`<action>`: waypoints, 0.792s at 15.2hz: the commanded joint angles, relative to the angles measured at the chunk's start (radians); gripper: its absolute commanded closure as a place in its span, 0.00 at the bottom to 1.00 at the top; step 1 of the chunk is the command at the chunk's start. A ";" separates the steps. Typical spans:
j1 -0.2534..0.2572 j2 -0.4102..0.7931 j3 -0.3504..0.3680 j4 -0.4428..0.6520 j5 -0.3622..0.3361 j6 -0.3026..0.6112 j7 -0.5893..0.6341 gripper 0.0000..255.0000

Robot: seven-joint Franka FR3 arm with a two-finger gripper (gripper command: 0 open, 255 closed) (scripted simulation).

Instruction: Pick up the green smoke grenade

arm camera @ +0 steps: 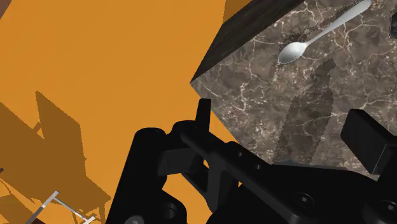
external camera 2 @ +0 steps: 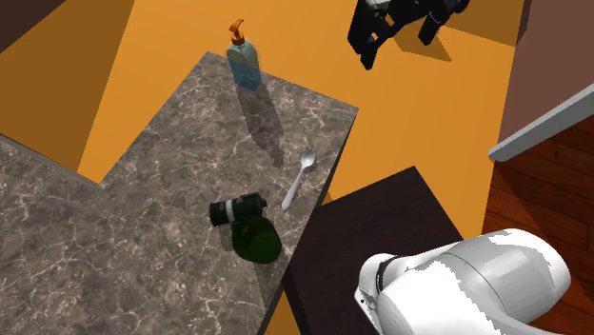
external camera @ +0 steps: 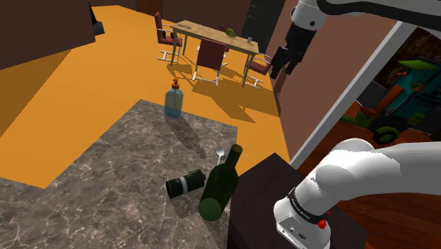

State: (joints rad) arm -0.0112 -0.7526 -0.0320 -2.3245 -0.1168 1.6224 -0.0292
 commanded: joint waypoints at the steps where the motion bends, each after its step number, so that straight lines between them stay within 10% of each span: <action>1: 0.000 0.000 0.000 0.000 0.000 0.000 0.000 0.00; 12: 0.153 0.190 0.027 -0.132 0.059 0.276 -0.172 0.00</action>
State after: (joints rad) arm 0.1236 -0.5868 -0.0142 -2.4518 -0.0678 1.8724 -0.1911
